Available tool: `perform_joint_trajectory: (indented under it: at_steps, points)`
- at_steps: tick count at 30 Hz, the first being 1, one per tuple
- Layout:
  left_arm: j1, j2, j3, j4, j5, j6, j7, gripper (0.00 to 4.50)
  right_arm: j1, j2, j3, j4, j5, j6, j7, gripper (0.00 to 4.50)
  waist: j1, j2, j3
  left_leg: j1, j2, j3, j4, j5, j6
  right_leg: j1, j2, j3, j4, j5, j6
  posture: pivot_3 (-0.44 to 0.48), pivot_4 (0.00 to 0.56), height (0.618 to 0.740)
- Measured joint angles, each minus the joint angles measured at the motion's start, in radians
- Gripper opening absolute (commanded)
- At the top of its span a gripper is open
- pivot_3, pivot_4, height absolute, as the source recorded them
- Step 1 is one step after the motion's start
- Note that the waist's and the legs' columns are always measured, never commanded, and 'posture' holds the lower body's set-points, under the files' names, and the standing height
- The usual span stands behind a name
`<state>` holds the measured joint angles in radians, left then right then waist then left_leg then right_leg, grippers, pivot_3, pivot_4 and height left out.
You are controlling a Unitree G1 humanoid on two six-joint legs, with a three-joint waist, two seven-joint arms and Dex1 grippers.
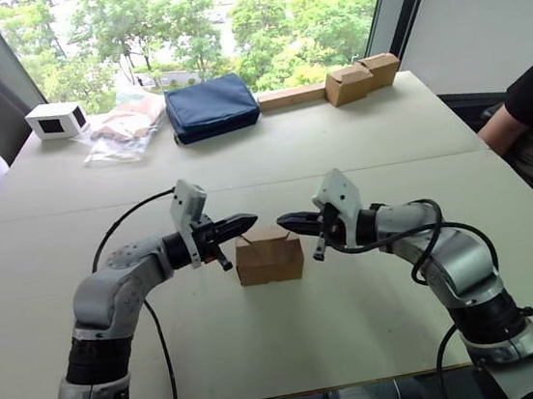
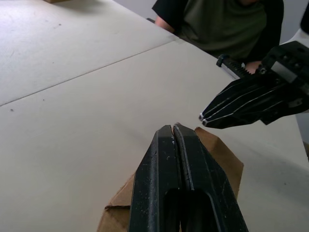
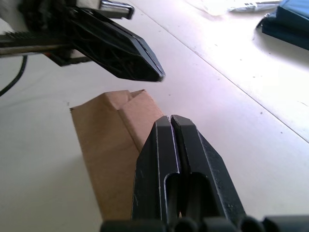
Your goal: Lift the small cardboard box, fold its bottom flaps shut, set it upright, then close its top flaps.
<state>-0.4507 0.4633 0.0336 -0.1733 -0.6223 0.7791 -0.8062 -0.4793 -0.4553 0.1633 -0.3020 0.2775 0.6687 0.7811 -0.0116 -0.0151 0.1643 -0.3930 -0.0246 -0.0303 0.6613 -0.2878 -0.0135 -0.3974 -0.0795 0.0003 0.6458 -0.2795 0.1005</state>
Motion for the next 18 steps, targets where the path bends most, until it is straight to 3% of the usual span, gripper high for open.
perform_joint_trajectory:
  at_steps: [18]
  points:
    - [0.055,0.028,-0.141,-0.023,0.138,-0.093,0.002,0.02,0.000,0.008,0.137,0.053,-0.079,-0.047,-0.025,0.00,0.000,0.000,0.000,0.000,0.000,0.000,0.000,0.000,0.000,0.000,0.000,0.000,0.000,0.000,0.000,0.000,0.150,0.740]
